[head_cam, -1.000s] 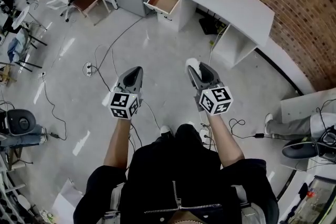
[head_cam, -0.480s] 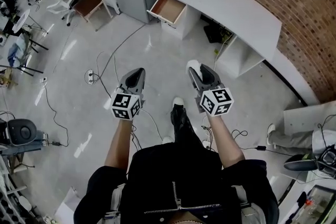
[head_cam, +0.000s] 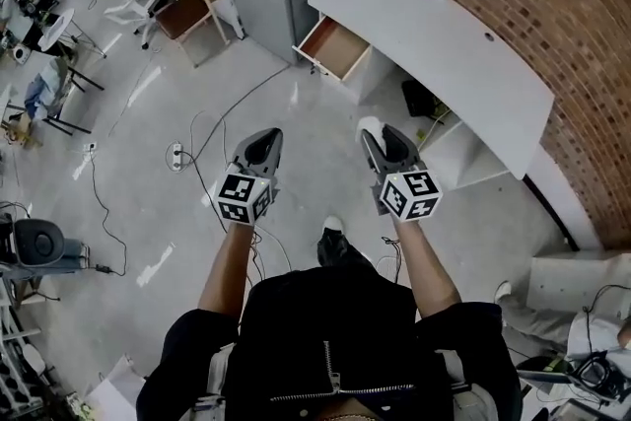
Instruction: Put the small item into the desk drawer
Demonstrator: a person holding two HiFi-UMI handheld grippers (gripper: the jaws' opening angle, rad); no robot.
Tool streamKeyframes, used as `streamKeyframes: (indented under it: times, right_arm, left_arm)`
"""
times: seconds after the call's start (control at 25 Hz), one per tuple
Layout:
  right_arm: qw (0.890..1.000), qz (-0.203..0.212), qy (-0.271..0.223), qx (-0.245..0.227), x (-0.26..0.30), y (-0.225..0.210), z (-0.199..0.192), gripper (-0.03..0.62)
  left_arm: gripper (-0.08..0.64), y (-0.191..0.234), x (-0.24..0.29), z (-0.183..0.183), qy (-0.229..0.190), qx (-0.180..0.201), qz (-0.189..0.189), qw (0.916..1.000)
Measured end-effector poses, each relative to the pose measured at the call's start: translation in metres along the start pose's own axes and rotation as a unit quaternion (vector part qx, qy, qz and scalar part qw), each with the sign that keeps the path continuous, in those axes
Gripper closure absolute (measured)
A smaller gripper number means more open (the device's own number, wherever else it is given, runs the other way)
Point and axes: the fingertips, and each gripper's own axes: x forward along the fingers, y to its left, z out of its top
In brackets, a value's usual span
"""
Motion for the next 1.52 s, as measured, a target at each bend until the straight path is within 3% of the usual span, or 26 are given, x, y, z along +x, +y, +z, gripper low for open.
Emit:
streamKeyframes:
  times: [0.32, 0.72, 1.12, 1.52]
  right_arm:
    - [0.999, 0.033, -0.001, -0.011, 0.064, -0.045, 0.029, 0.430]
    - [0.999, 0.045, 0.006, -0.007, 0.109, -0.078, 0.033, 0.430]
    - [1.000, 0.023, 0.016, -0.001, 0.172, -0.123, 0.042, 0.430]
    - [0.999, -0.008, 0.034, 0.007, 0.285, -0.151, 0.050, 0.430]
  left_arm:
    - [0.538, 0.026, 0.055, 0.018, -0.002, 0.003, 0.025, 0.9997]
    - [0.538, 0.059, 0.102, 0.028, -0.003, -0.002, 0.043, 0.9991]
    - [0.538, 0.099, 0.182, 0.033, 0.008, -0.006, 0.015, 0.9998]
    - [0.538, 0.190, 0.277, 0.045, 0.018, -0.009, -0.026, 0.9995]
